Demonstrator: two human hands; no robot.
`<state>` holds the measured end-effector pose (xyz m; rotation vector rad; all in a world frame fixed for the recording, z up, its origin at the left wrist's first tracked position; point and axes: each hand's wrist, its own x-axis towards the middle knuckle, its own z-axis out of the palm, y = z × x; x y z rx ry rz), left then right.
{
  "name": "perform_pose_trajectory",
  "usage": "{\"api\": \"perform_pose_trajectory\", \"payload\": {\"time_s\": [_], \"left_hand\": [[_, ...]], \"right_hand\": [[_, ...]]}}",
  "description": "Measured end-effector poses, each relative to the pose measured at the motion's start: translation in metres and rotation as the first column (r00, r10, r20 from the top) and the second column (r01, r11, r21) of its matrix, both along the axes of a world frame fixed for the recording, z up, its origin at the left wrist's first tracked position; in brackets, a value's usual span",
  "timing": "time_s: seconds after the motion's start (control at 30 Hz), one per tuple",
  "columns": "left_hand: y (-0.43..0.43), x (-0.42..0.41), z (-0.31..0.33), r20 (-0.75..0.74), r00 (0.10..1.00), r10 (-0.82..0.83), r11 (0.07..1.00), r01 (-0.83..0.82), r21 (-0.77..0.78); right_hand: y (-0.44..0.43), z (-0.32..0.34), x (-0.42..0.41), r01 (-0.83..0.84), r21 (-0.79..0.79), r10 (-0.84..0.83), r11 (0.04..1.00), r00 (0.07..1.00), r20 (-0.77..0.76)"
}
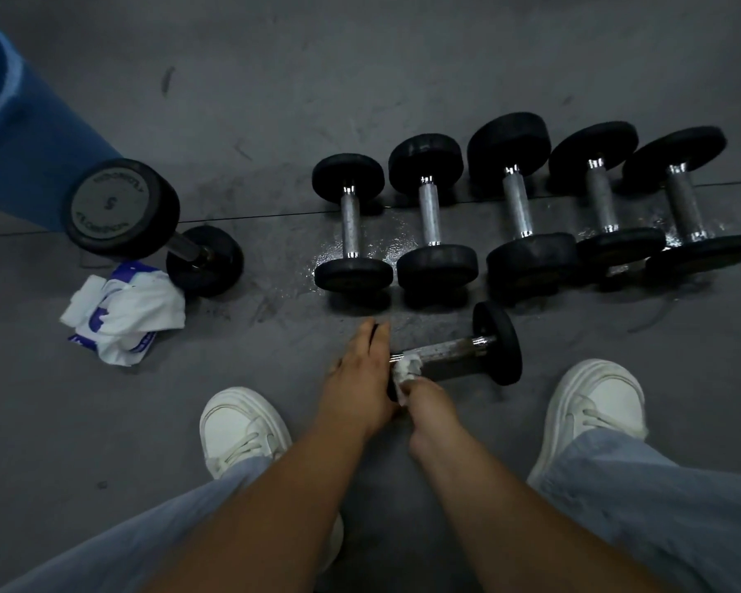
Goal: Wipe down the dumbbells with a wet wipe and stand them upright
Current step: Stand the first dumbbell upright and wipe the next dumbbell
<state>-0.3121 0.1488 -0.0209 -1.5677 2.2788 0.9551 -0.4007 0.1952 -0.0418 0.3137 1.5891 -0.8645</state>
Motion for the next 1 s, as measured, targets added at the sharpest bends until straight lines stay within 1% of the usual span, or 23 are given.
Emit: {"api": "perform_pose_trajectory", "payload": {"time_s": [0.03,0.1,0.17,0.2,0.27,0.33,0.37,0.4,0.43,0.47,0.53,0.6,0.67,0.73,0.8,0.87,0.9,1.0], "left_hand": [[0.000,0.000,0.000,0.002,1.000,0.003,1.000,-0.002,-0.002],[-0.001,0.000,0.000,-0.002,1.000,0.005,1.000,-0.005,-0.010],[-0.003,-0.001,0.001,-0.003,1.000,0.006,1.000,-0.006,-0.004],[-0.003,-0.001,0.001,0.000,1.000,0.007,1.000,-0.007,0.002],[-0.003,-0.001,0.002,0.007,1.000,0.004,1.000,-0.004,0.010],[-0.002,-0.001,0.001,0.019,1.000,-0.007,1.000,0.007,0.006],[-0.002,-0.001,0.000,0.028,1.000,-0.010,1.000,0.010,0.004],[-0.002,-0.001,0.000,0.037,0.999,-0.010,1.000,0.010,0.005],[-0.002,-0.001,0.000,0.043,0.999,-0.007,1.000,0.007,0.007],[-0.002,-0.001,0.000,0.043,0.999,-0.005,1.000,0.005,0.007],[-0.002,-0.002,-0.001,0.039,0.999,-0.005,1.000,0.004,0.006],[-0.002,-0.002,-0.001,0.034,0.999,0.002,1.000,-0.002,0.004],[-0.002,-0.002,-0.002,0.027,1.000,0.010,1.000,-0.010,-0.012],[-0.003,-0.001,-0.002,0.002,1.000,0.017,1.000,-0.017,-0.006],[-0.004,0.000,-0.002,-0.008,1.000,0.023,1.000,-0.023,0.007],[-0.003,-0.001,-0.001,0.005,1.000,0.018,1.000,-0.018,0.008],[-0.003,-0.001,-0.001,0.010,1.000,0.013,1.000,-0.013,0.007],[-0.002,0.000,-0.001,0.010,1.000,0.010,1.000,-0.010,0.005]], "right_hand": [[-0.008,0.003,-0.001,0.032,0.020,-0.034,0.999,0.996,0.080],[-0.016,0.009,0.005,0.091,0.044,-0.097,0.995,0.980,0.175],[-0.017,0.006,0.013,0.163,0.077,-0.175,0.984,0.964,0.200],[-0.017,0.006,0.014,0.152,0.094,-0.167,0.984,0.968,0.185],[-0.015,-0.003,0.008,0.020,0.103,-0.031,0.995,0.994,0.108],[-0.008,-0.011,-0.003,-0.061,0.136,0.067,0.989,0.997,-0.034],[-0.004,-0.013,-0.007,-0.059,0.153,0.073,0.986,0.993,-0.093],[-0.001,-0.013,-0.009,-0.020,0.149,0.035,0.989,0.995,-0.097],[0.004,-0.013,-0.009,0.033,0.131,-0.027,0.991,0.998,-0.048],[0.006,-0.014,-0.008,0.079,0.120,-0.084,0.990,0.996,0.034],[0.008,-0.004,-0.008,0.121,0.115,-0.142,0.986,0.970,0.197],[0.006,0.005,-0.012,0.165,0.086,-0.183,0.983,0.938,0.295],[0.002,0.015,-0.020,0.252,0.040,-0.248,0.967,0.891,0.380],[0.001,0.019,-0.028,0.291,0.009,-0.265,0.957,0.859,0.438],[0.002,0.015,-0.027,0.223,-0.020,-0.195,0.975,0.891,0.409],[0.002,0.007,-0.019,0.047,-0.041,-0.035,0.998,0.962,0.272],[0.000,0.002,-0.015,-0.022,-0.044,0.030,0.999,0.980,0.198],[-0.011,-0.003,-0.008,-0.114,-0.012,0.115,0.993,0.993,0.035]]}}
